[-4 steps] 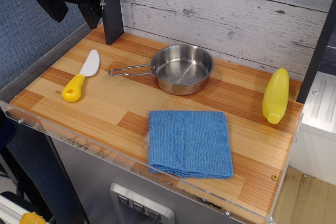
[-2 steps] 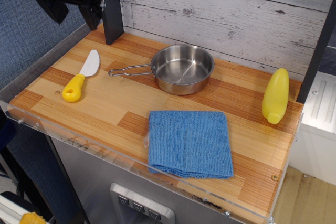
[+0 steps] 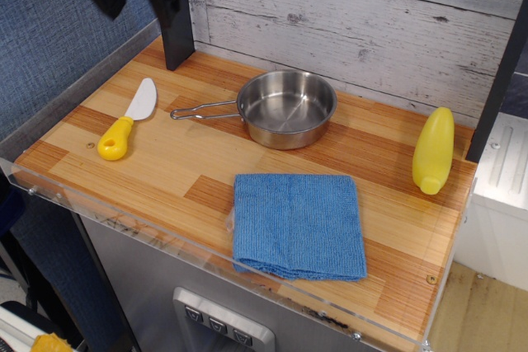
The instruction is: Place the pot on top of the blue towel
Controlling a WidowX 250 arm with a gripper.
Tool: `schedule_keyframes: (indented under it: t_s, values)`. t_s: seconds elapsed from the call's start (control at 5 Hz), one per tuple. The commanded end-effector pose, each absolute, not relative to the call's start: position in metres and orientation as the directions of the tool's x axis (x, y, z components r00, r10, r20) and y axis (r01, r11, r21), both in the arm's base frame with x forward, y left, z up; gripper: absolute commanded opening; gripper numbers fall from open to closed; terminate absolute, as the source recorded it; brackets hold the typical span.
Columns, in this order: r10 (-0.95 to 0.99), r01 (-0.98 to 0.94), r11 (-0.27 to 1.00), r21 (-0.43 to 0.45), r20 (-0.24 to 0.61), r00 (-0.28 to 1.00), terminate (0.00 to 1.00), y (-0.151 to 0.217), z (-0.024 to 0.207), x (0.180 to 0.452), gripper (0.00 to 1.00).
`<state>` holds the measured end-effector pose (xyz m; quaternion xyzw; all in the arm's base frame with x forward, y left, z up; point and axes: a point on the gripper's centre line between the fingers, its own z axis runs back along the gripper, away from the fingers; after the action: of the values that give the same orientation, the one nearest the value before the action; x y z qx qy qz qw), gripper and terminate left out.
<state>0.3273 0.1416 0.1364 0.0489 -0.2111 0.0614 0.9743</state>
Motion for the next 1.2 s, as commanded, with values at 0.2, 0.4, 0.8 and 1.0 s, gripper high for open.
schedule_keyframes:
  t_s: [0.2,0.4,0.8,1.0]
  values:
    - [-0.026,-0.01,0.996,0.089,0.395,0.918,0.0,0.09,0.126,0.366,1.0]
    - [-0.06,0.016,0.992,0.125,0.359,0.931,0.0,0.086,0.106,0.376,1.0]
    - [-0.093,0.038,0.984,0.173,0.317,0.944,0.0,0.081,0.08,0.393,1.0]
    - [-0.088,0.046,0.988,0.144,0.294,0.952,0.0,0.078,0.064,0.399,1.0]
